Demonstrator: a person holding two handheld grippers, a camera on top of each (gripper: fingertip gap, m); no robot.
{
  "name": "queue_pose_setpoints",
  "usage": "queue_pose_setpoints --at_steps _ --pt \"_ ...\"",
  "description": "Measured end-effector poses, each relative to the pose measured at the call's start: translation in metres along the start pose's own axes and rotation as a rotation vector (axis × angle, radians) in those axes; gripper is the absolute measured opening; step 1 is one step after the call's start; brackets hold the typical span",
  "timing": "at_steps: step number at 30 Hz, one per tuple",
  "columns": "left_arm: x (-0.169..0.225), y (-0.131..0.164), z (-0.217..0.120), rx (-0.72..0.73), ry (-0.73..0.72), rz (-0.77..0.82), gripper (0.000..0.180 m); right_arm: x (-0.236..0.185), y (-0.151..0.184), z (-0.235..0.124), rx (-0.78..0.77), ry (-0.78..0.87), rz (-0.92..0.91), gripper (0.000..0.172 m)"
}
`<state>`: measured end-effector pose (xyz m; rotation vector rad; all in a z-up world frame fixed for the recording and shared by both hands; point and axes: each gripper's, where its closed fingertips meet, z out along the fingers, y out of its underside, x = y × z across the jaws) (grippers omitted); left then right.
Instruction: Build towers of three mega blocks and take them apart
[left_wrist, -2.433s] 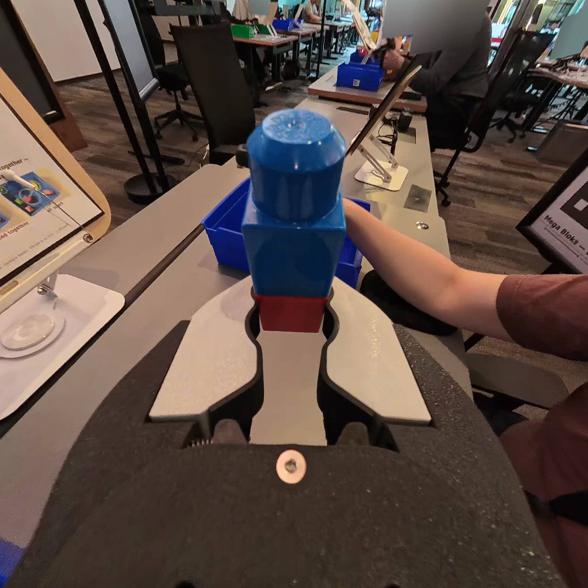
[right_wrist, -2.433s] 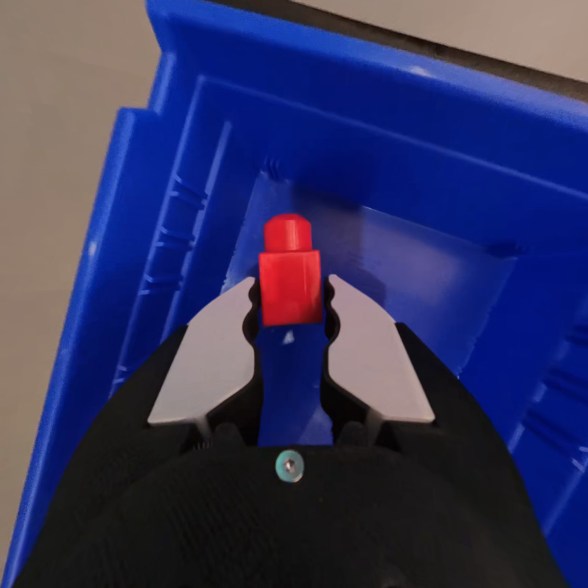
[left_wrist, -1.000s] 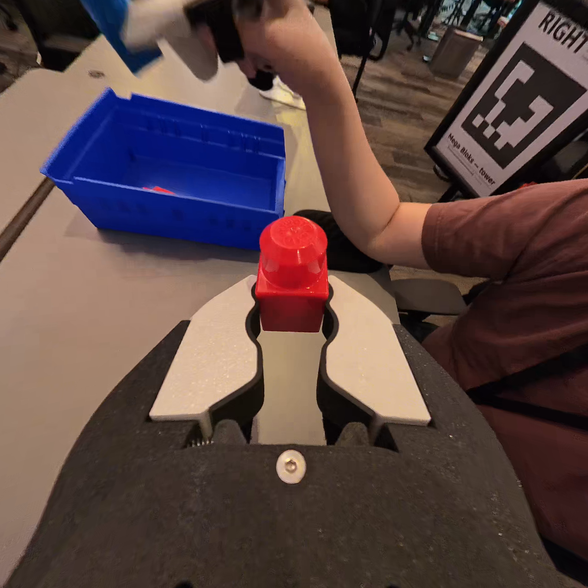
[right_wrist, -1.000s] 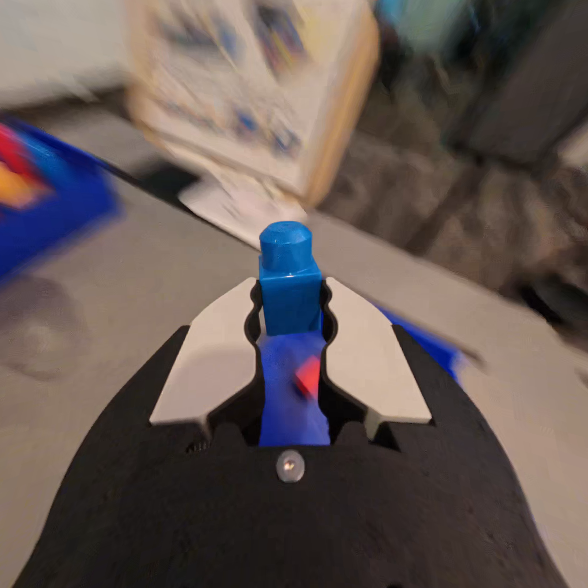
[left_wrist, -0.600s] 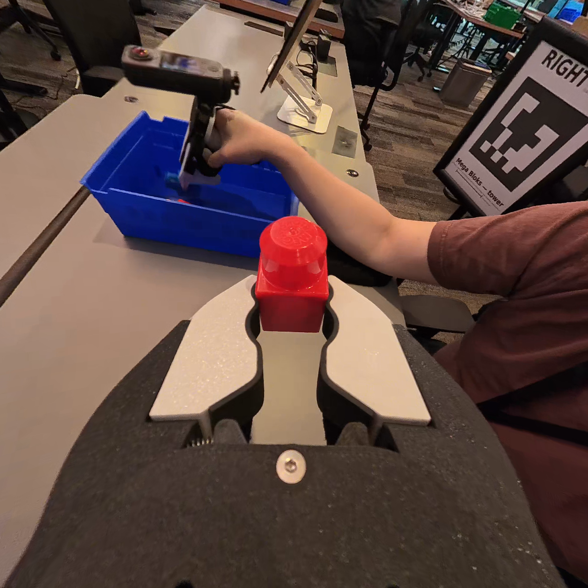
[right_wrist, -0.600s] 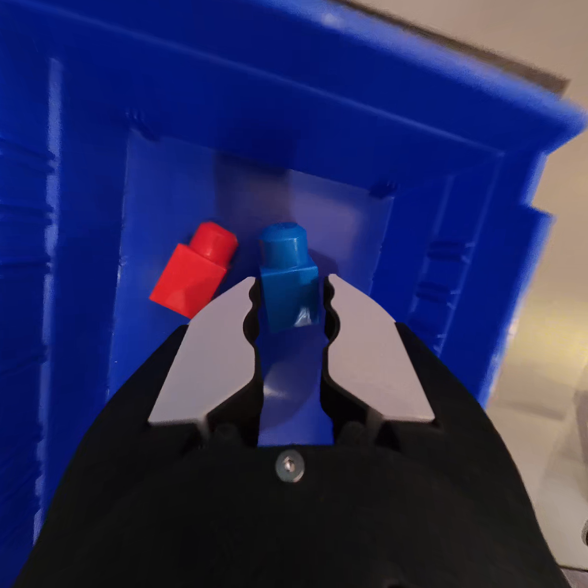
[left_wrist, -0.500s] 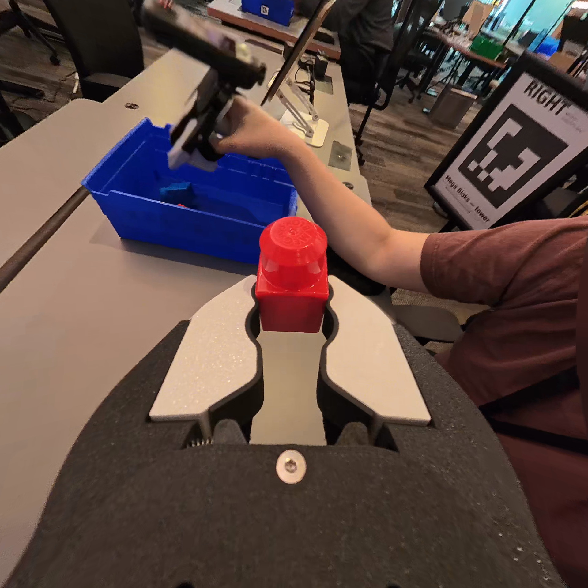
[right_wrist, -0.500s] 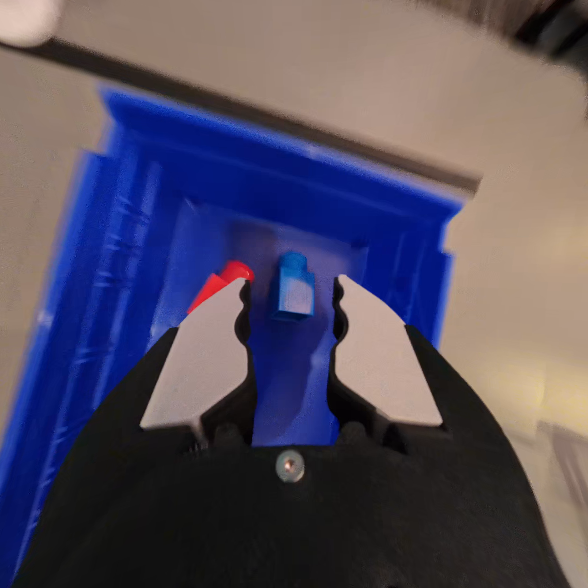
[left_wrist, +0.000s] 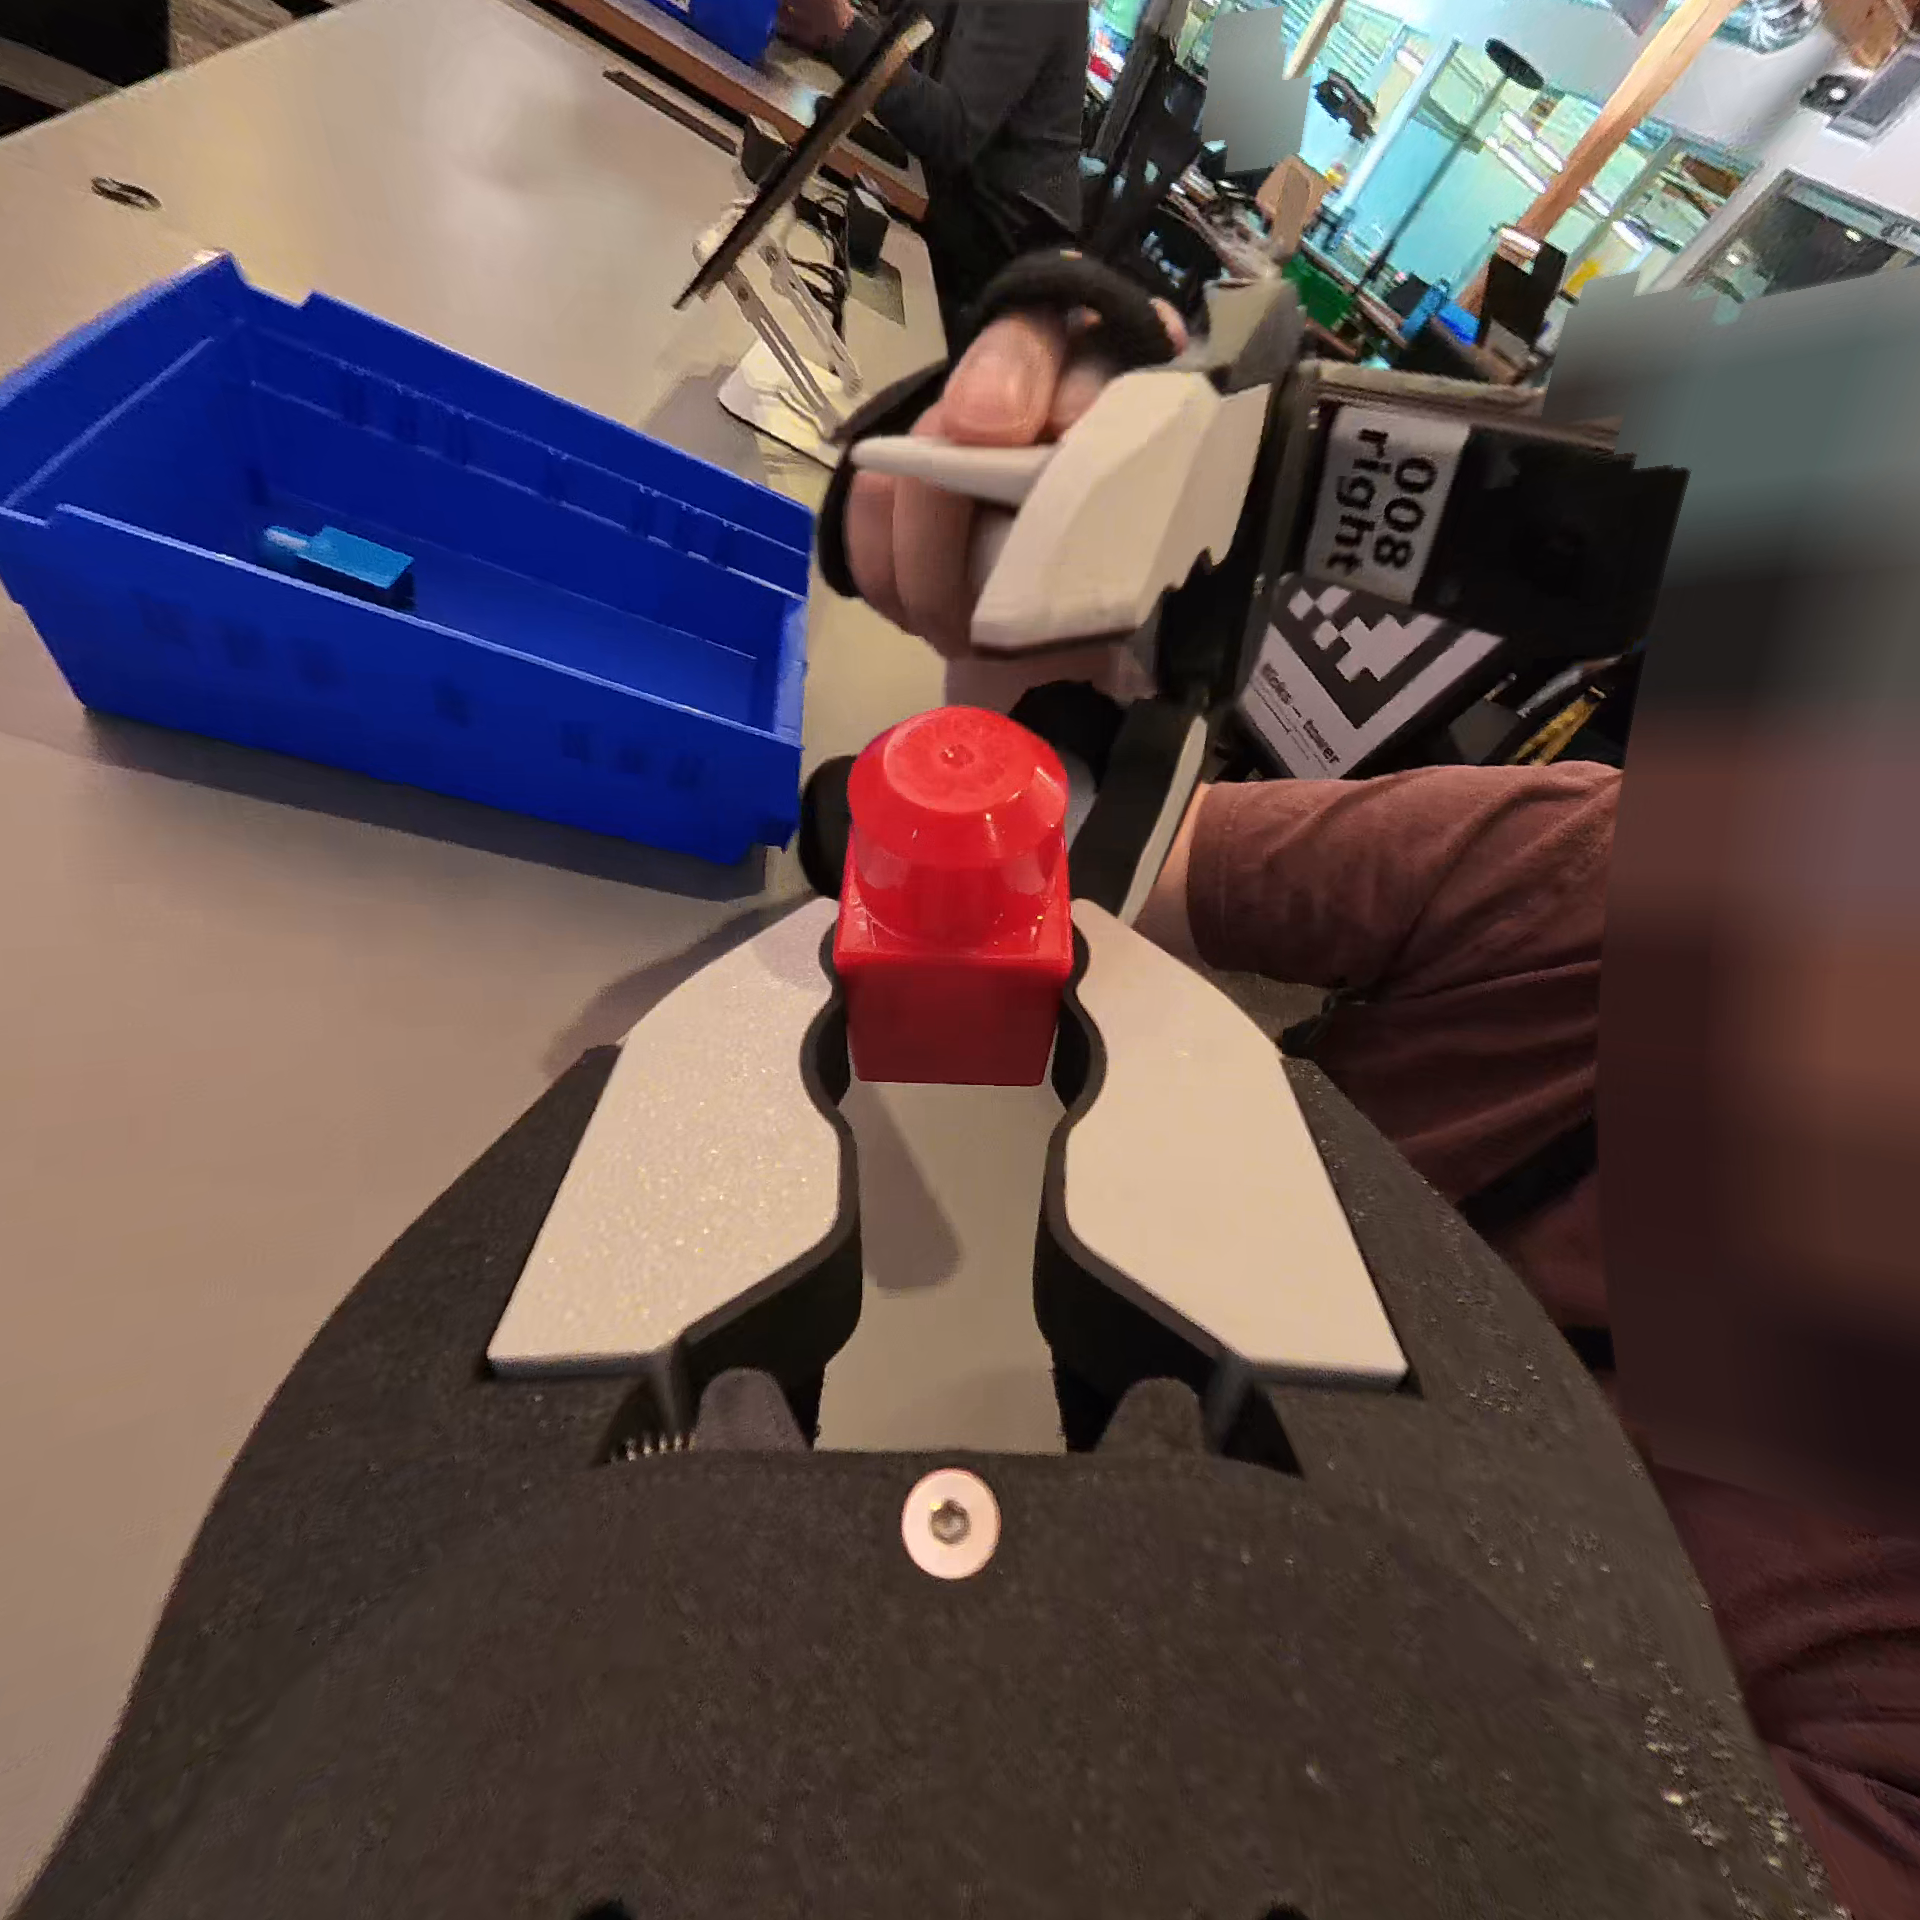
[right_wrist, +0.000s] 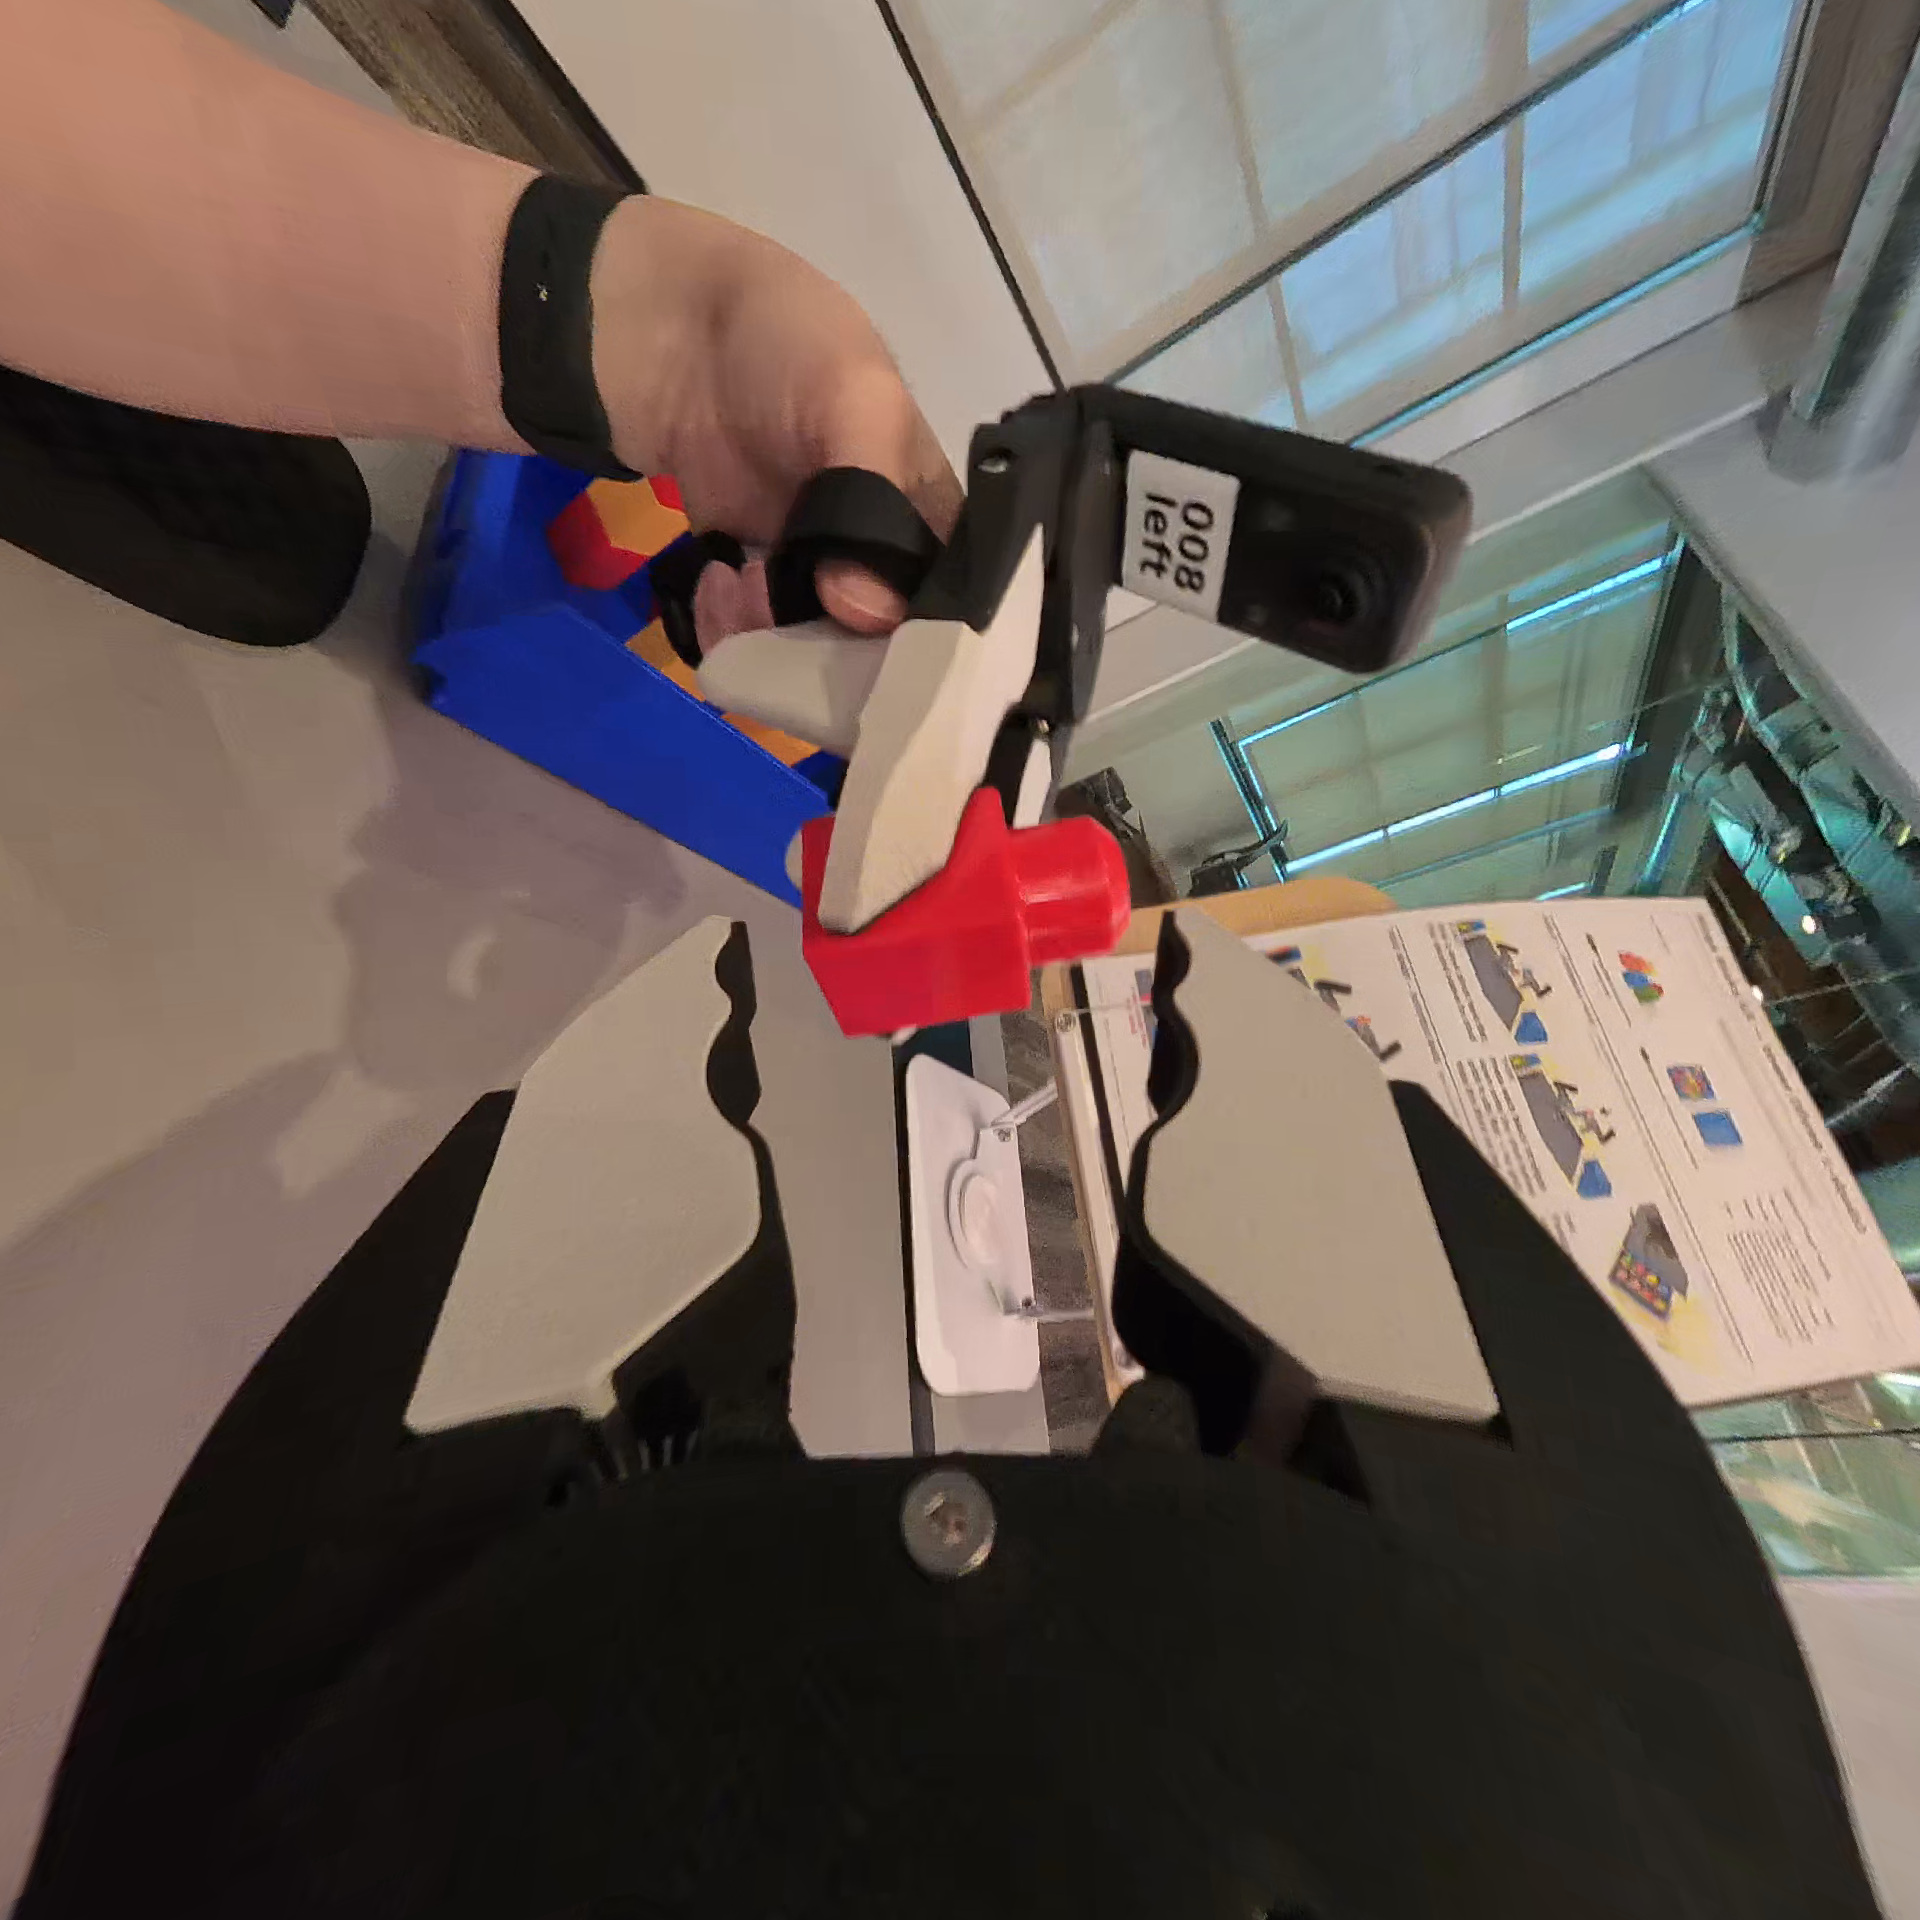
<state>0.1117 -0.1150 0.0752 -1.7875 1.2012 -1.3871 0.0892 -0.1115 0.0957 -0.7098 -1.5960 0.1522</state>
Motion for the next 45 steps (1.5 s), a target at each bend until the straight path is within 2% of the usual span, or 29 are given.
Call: queue_pose_setpoints --at_steps 7,9,10,12,14,16,18,19,21,23,25,28,31,33,37,39,41,45 --pt "0.02 0.005 0.008 -0.035 0.115 0.014 0.037 -0.002 -0.004 -0.001 0.039 -0.024 0.02 0.068" --pt "0.024 0.003 0.003 -0.026 0.129 0.018 0.056 0.015 0.004 -0.016 0.003 0.025 0.032 0.068" --pt "0.023 0.001 -0.001 -0.019 0.106 0.024 0.061 0.029 0.02 -0.029 -0.058 0.061 0.058 0.068" --pt "0.02 -0.003 -0.015 0.008 0.04 0.056 0.061 0.061 0.08 -0.066 -0.259 0.166 0.186 0.068" --pt "0.013 -0.003 -0.029 0.014 -0.058 0.077 0.061 0.073 0.167 -0.111 -0.524 0.232 0.434 0.067" --pt "0.004 0.001 -0.04 -0.01 -0.16 0.084 0.062 0.046 0.256 -0.152 -0.819 0.206 0.719 0.068" --pt "-0.008 0.008 -0.05 -0.048 -0.263 0.085 0.063 0.005 0.33 -0.193 -1.164 0.152 0.819 0.069" --pt "-0.012 0.01 -0.054 -0.061 -0.303 0.084 0.063 -0.016 0.354 -0.207 -1.303 0.09 0.822 0.069" --pt "-0.017 0.013 -0.062 -0.072 -0.348 0.074 0.063 -0.05 0.376 -0.21 -1.382 -0.036 0.883 0.07" --pt "-0.021 0.014 -0.07 -0.074 -0.385 0.066 0.063 -0.063 0.386 -0.201 -1.368 -0.062 0.942 0.07" --pt "-0.03 0.015 -0.085 -0.067 -0.466 0.053 0.066 -0.06 0.395 -0.198 -1.364 -0.026 0.917 0.076" --pt "-0.063 0.018 -0.135 -0.048 -0.78 0.036 0.076 -0.043 0.391 -0.202 -1.334 0.06 0.901 0.077" --pt "-0.083 0.049 -0.195 -0.114 -1.035 -0.095 0.074 -0.012 0.376 -0.201 -1.226 0.186 0.888 0.076" --pt "-0.087 0.076 -0.218 -0.155 -1.089 -0.225 0.068 0.004 0.363 -0.198 -1.168 0.231 0.856 0.076" --pt "-0.096 0.112 -0.236 -0.246 -1.134 -0.384 0.059 0.015 0.348 -0.187 -1.127 0.232 0.798 0.076" --pt "-0.098 0.131 -0.236 -0.344 -1.156 -0.446 0.062 0.013 0.347 -0.181 -1.133 0.213 0.77 0.077" --pt "-0.102 0.145 -0.245 -0.445 -1.245 -0.483 0.07 0.009 0.348 -0.178 -1.139 0.187 0.769 0.077" --pt "-0.104 0.152 -0.245 -0.466 -1.263 -0.521 0.073 0.003 0.351 -0.178 -1.163 0.16 0.767 0.078"
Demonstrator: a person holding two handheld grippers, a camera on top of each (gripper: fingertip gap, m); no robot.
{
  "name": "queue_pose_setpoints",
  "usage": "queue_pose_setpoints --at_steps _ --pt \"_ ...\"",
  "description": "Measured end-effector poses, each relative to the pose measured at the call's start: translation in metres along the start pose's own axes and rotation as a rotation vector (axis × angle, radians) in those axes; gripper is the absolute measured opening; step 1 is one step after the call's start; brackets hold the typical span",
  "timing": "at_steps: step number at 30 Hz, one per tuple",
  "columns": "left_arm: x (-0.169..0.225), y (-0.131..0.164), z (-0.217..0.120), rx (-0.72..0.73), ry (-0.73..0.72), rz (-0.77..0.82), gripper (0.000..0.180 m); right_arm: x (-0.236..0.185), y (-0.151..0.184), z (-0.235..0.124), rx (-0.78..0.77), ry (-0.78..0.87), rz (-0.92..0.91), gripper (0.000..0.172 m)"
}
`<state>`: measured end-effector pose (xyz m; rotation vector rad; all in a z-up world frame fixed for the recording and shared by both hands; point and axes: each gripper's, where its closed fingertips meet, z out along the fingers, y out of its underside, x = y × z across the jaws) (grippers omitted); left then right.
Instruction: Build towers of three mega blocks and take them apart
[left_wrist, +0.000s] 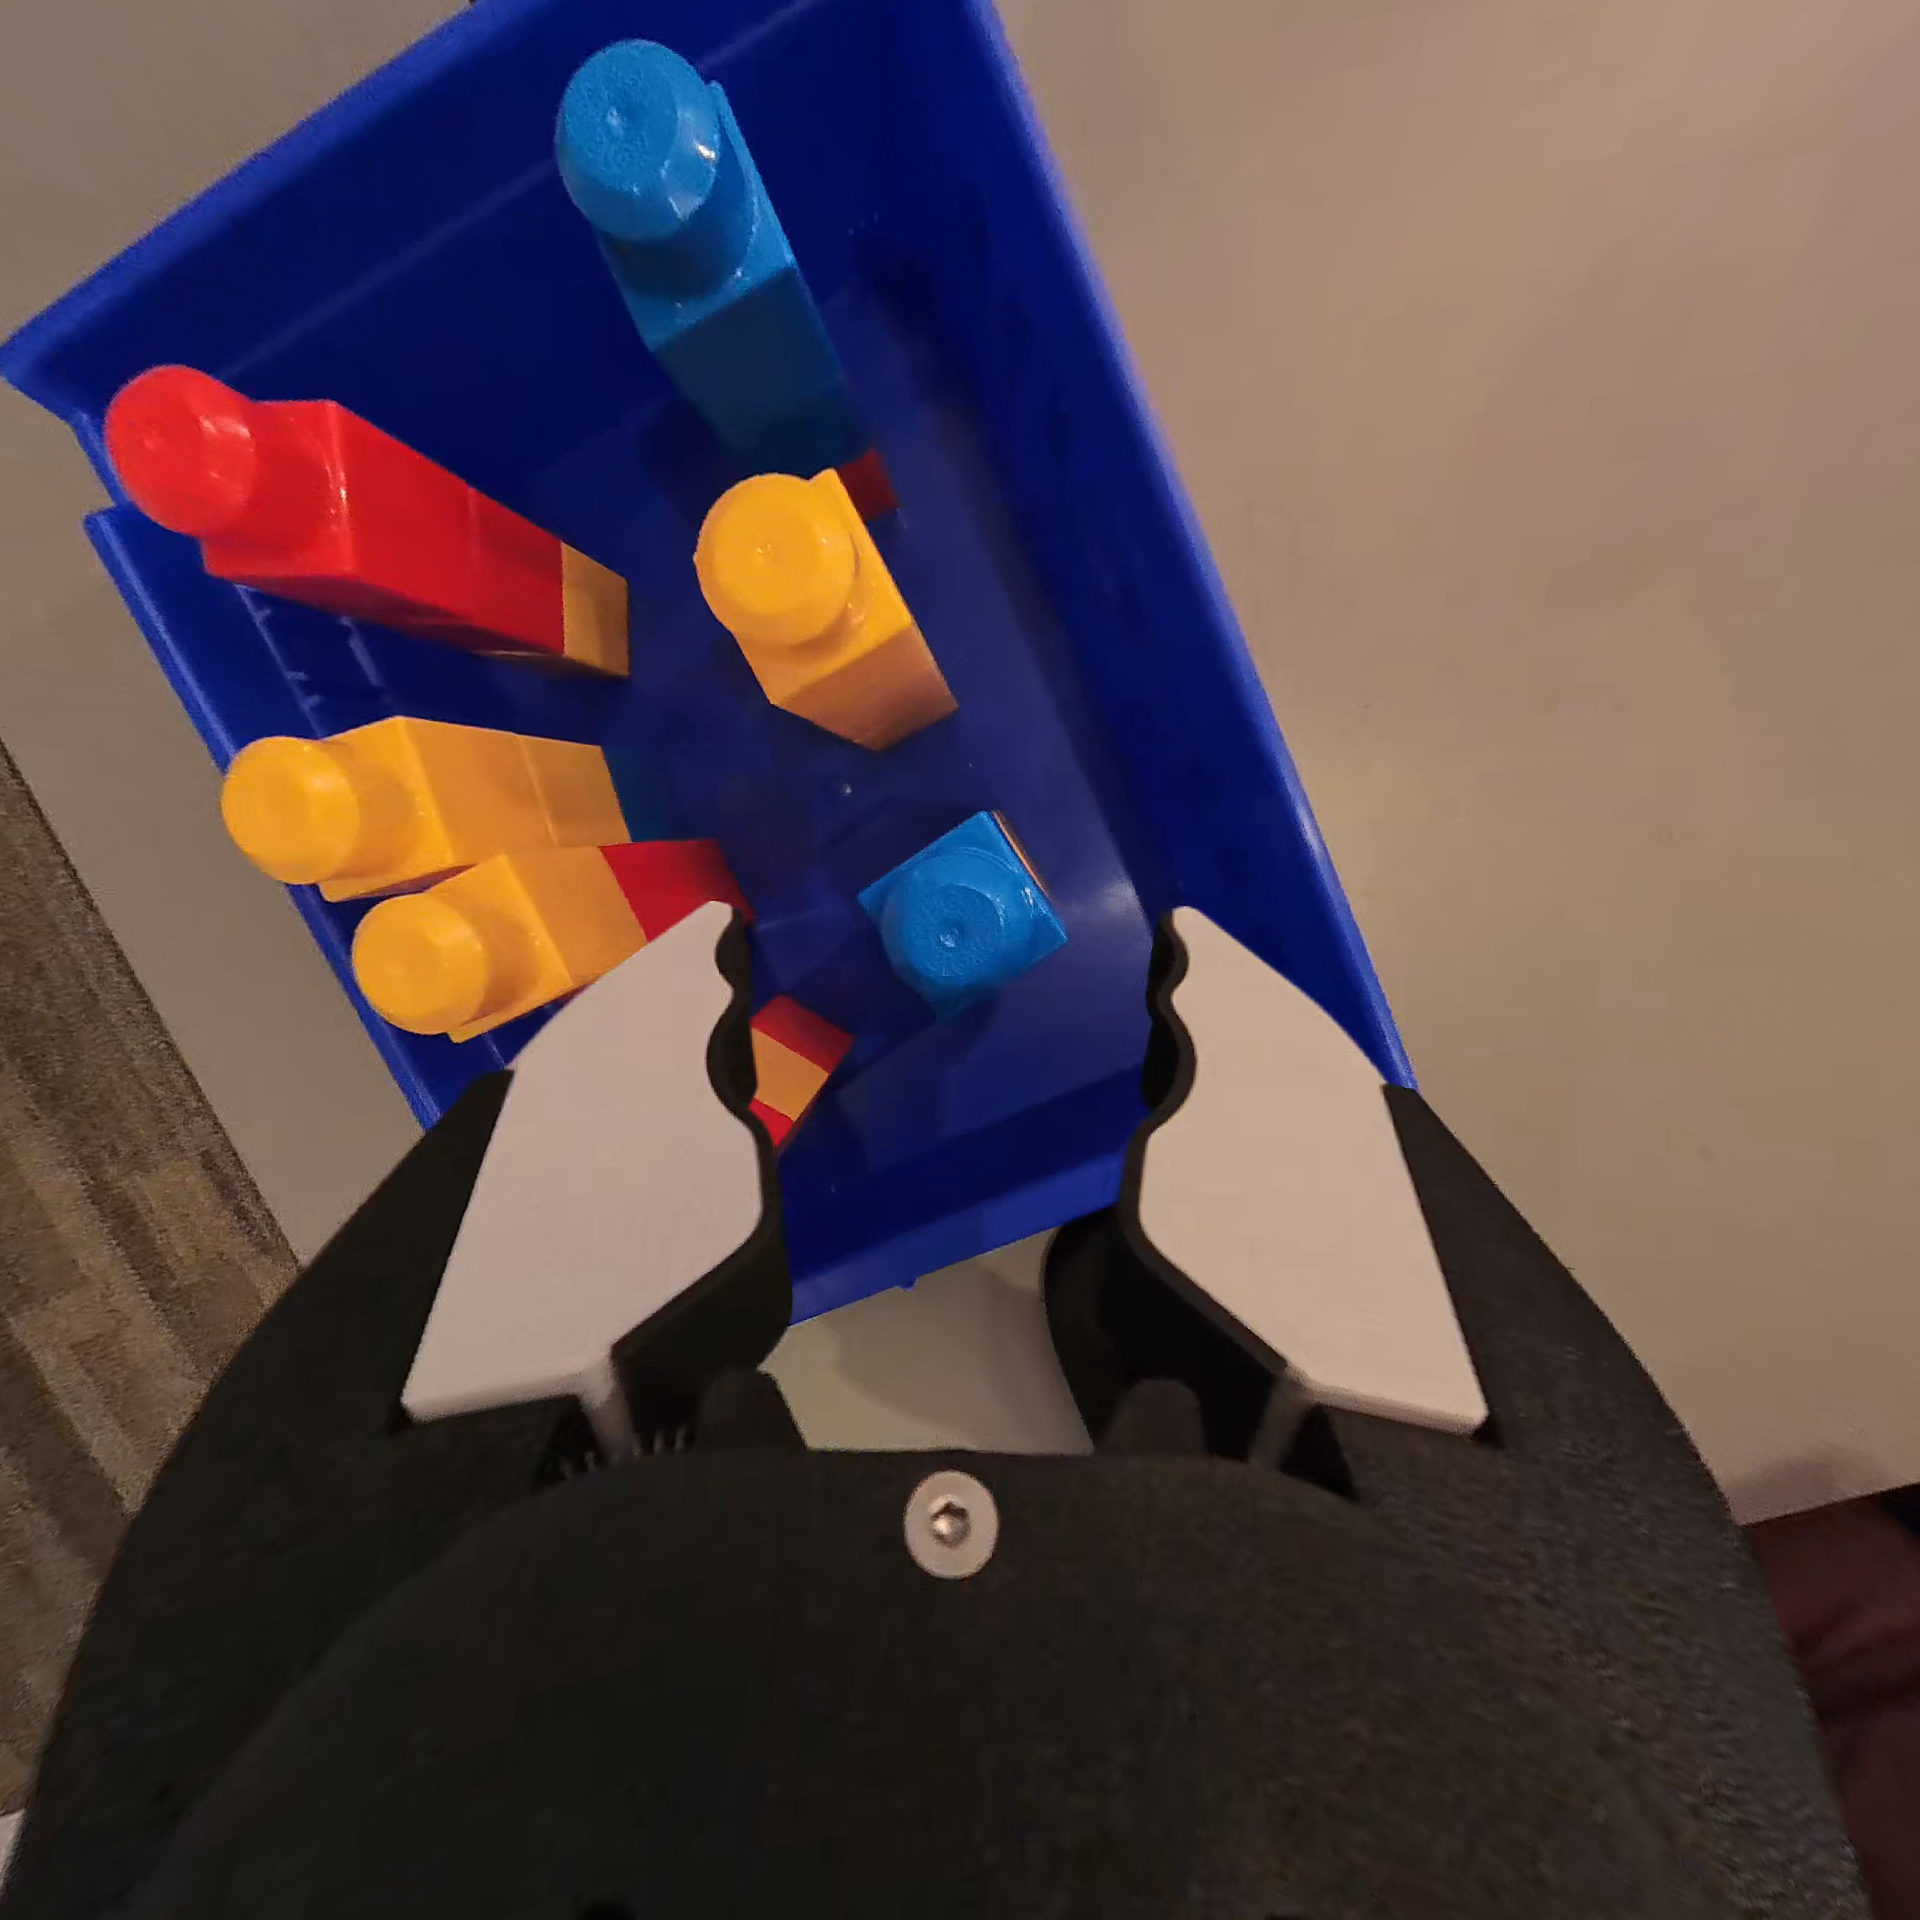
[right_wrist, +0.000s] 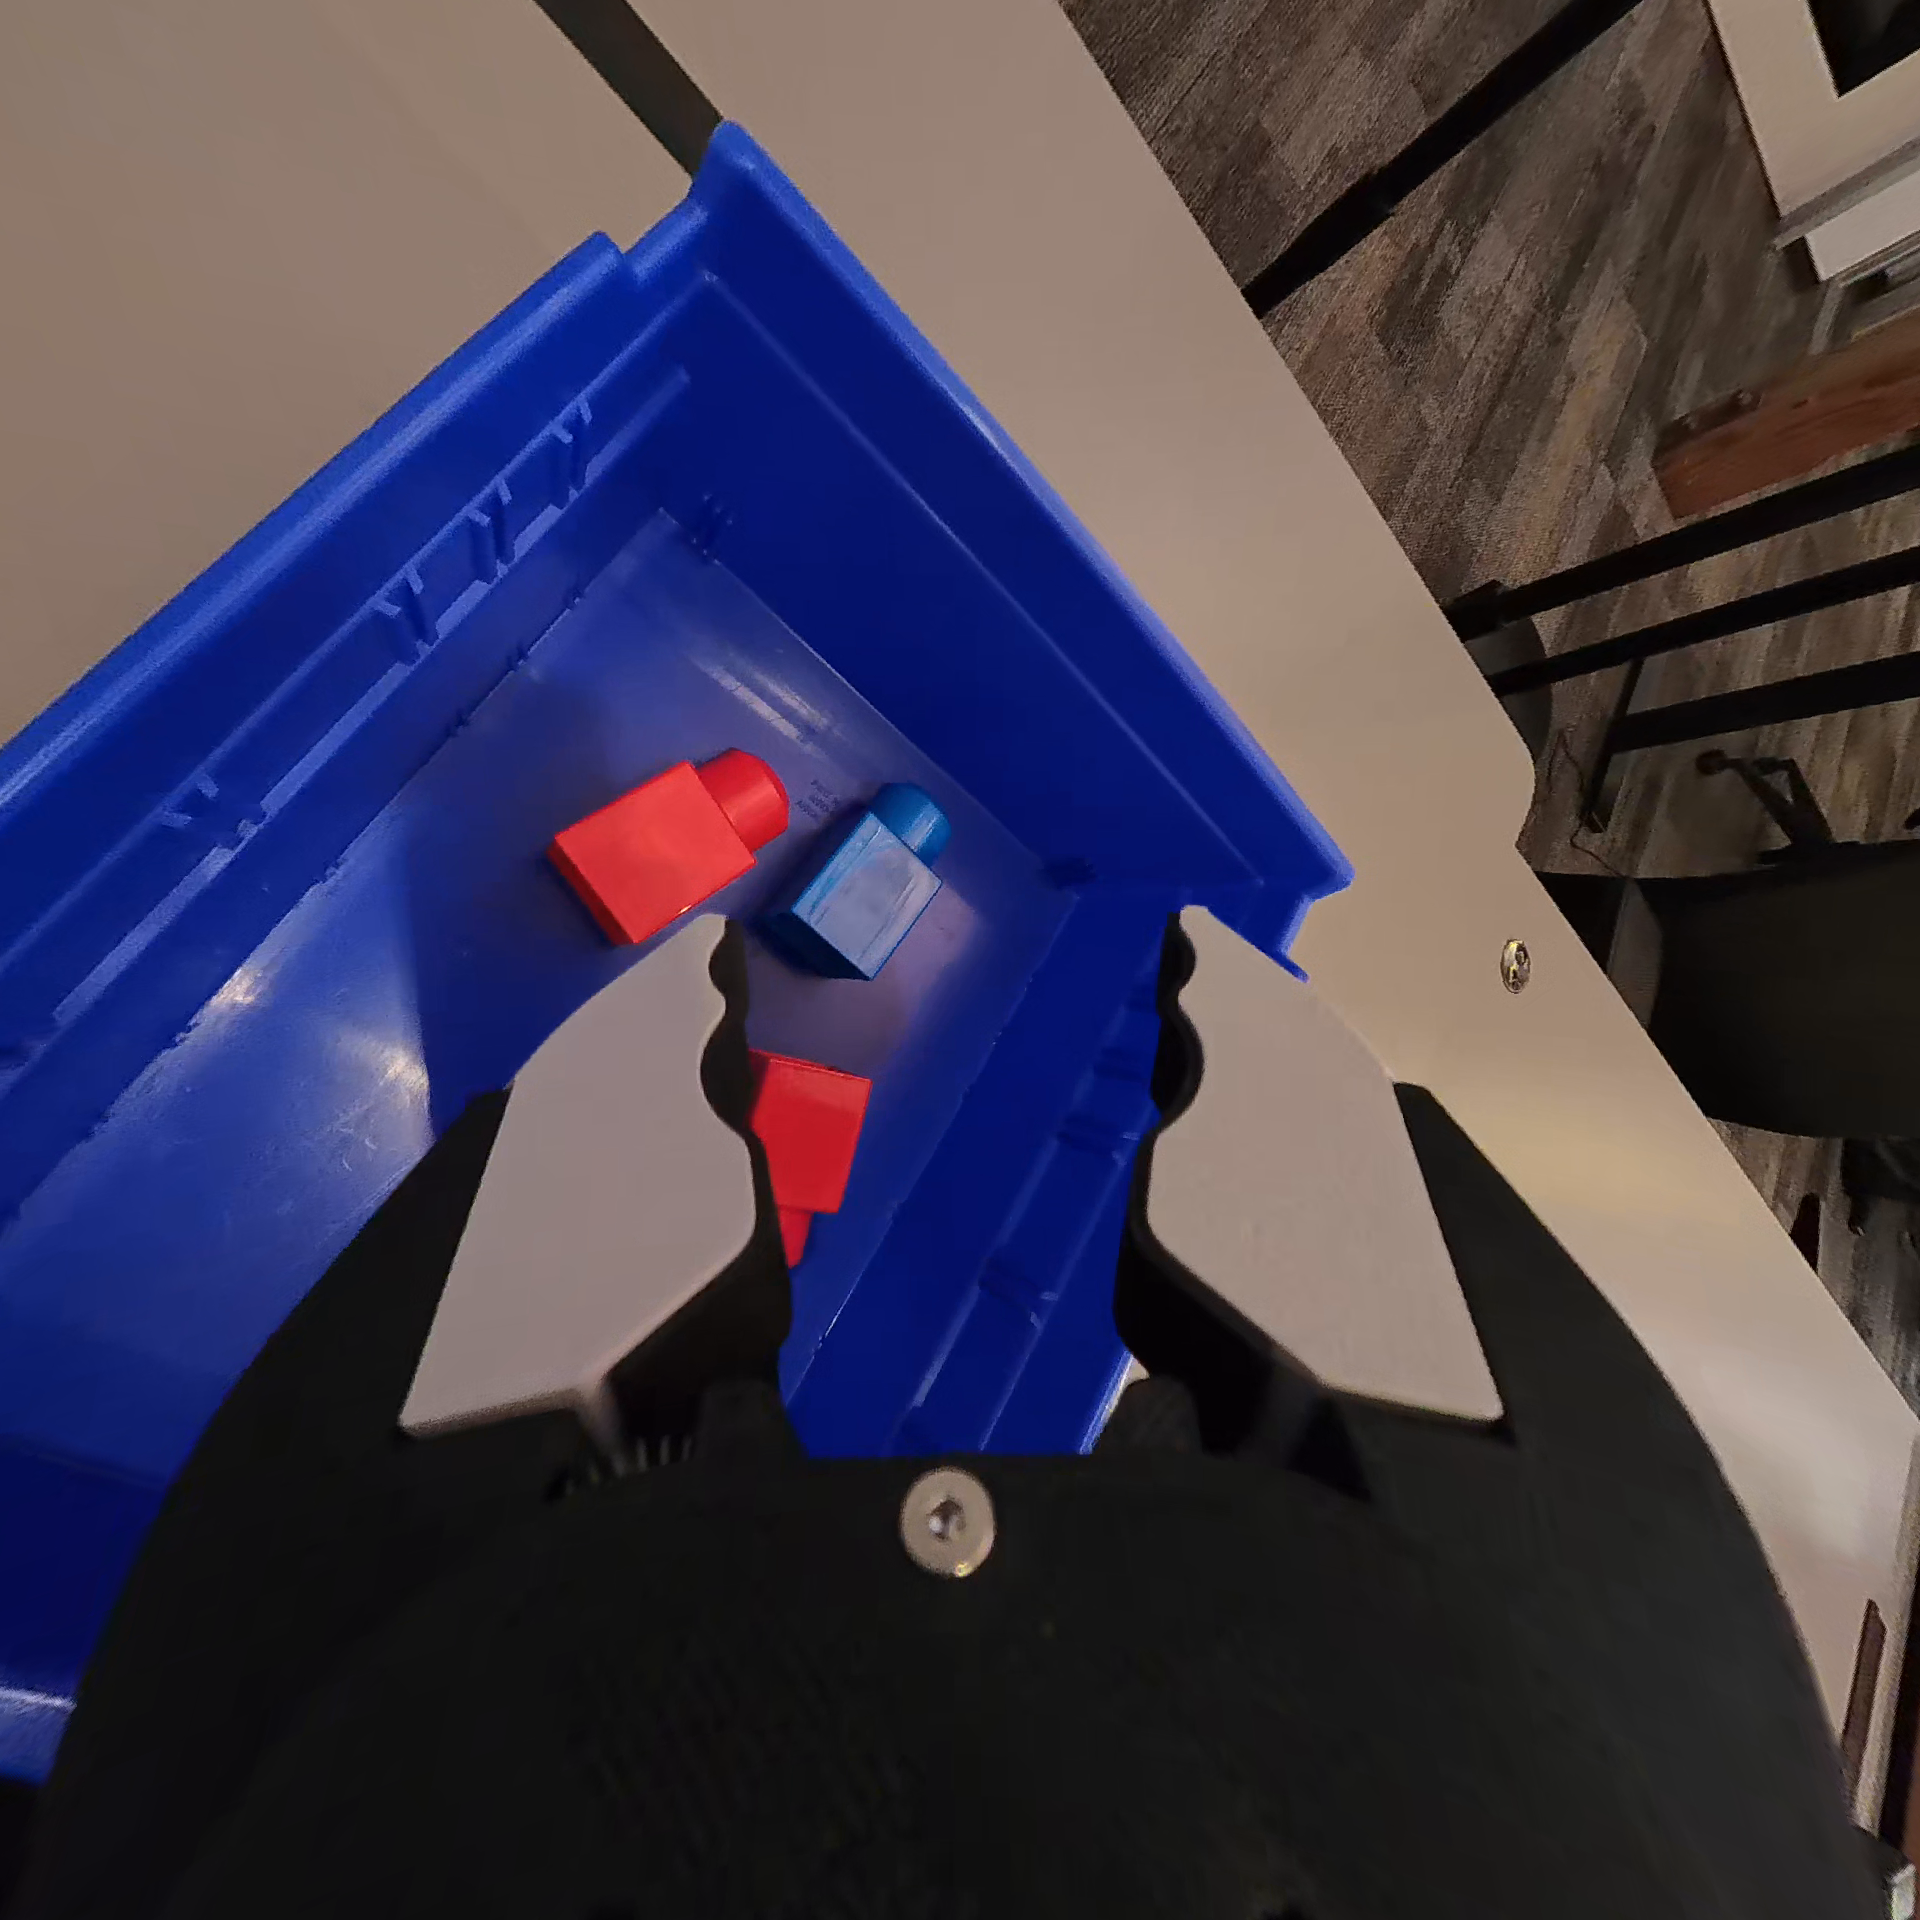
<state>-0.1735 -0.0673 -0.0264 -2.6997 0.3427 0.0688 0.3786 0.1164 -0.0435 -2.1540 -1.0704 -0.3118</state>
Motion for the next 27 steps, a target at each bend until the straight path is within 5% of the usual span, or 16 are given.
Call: queue_pose_setpoints --at_steps 9,14,18,22,27 --pt "-0.002 0.019 0.027 -0.181 0.002 -0.109 0.067 0.001 0.0 -0.005 0.011 -0.004 0.004 0.078" --pt "-0.003 0.021 0.03 -0.21 -0.014 -0.125 0.043 0.0 0.001 -0.003 -0.002 -0.005 -0.009 0.077" --pt "-0.004 0.022 0.028 -0.223 -0.034 -0.073 0.042 -0.002 -0.004 -0.005 0.007 -0.004 -0.024 0.076" --pt "-0.005 0.015 0.004 -0.126 -0.042 -0.056 0.041 -0.008 -0.023 -0.015 0.061 0.008 -0.059 0.074" --pt "0.036 0.0 -0.059 0.115 0.0 0.06 0.041 -0.048 -0.089 -0.053 0.257 0.012 -0.204 0.07"
